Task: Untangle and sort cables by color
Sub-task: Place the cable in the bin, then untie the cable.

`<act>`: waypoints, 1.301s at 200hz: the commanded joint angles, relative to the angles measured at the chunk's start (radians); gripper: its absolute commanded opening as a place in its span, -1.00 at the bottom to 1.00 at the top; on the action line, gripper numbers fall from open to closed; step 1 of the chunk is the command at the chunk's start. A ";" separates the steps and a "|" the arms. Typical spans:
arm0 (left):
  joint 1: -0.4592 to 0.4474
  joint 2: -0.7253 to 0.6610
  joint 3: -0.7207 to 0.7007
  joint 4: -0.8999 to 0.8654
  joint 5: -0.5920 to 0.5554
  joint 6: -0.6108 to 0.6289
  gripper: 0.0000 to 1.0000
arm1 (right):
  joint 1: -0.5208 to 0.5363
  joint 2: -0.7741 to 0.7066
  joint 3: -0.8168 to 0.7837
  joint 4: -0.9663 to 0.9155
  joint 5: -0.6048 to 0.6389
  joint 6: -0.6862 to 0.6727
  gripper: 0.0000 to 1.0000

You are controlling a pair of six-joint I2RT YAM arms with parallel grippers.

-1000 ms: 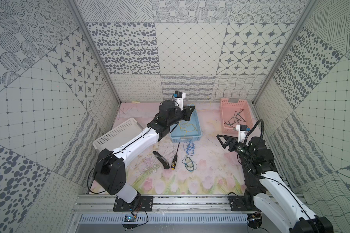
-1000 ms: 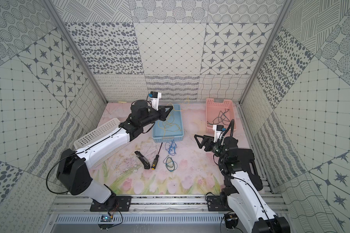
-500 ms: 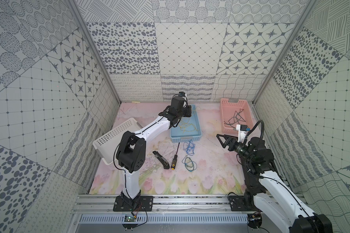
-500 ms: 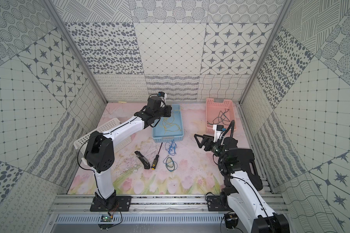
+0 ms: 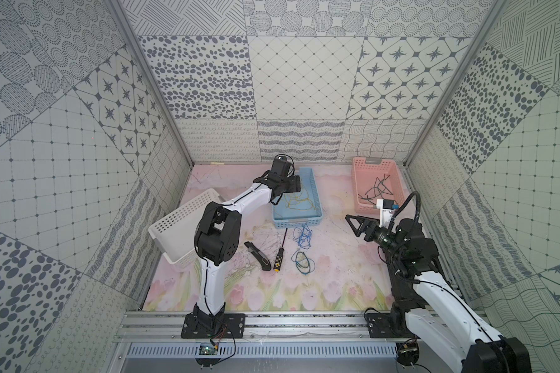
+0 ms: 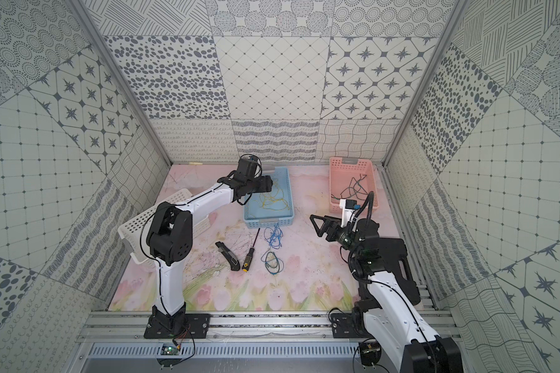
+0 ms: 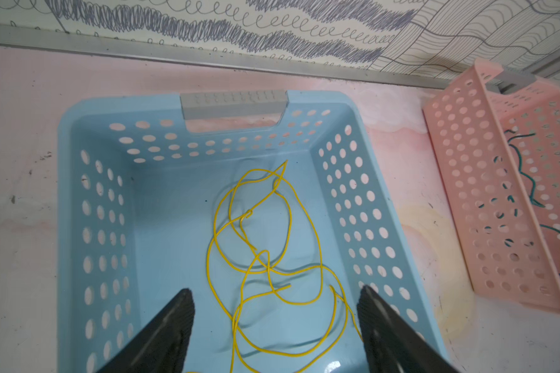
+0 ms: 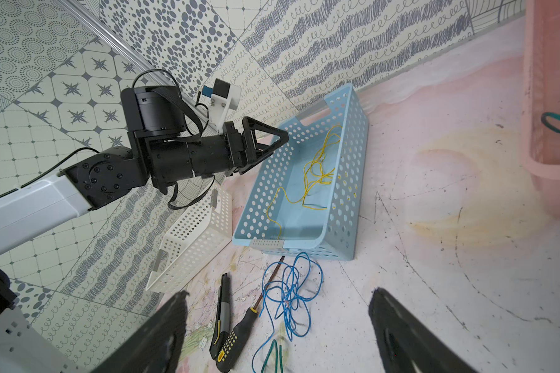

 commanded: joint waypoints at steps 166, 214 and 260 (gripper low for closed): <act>-0.446 -0.648 -0.808 0.096 -0.119 -0.010 0.24 | 0.168 0.096 -0.012 0.103 0.083 -0.059 0.79; -0.473 -0.435 -0.583 -0.093 -0.193 0.080 -0.20 | 0.168 0.099 -0.012 0.100 0.086 -0.064 0.79; -0.473 -0.315 -0.448 -0.219 -0.411 0.180 -0.40 | 0.166 0.102 -0.009 0.104 0.080 -0.064 0.79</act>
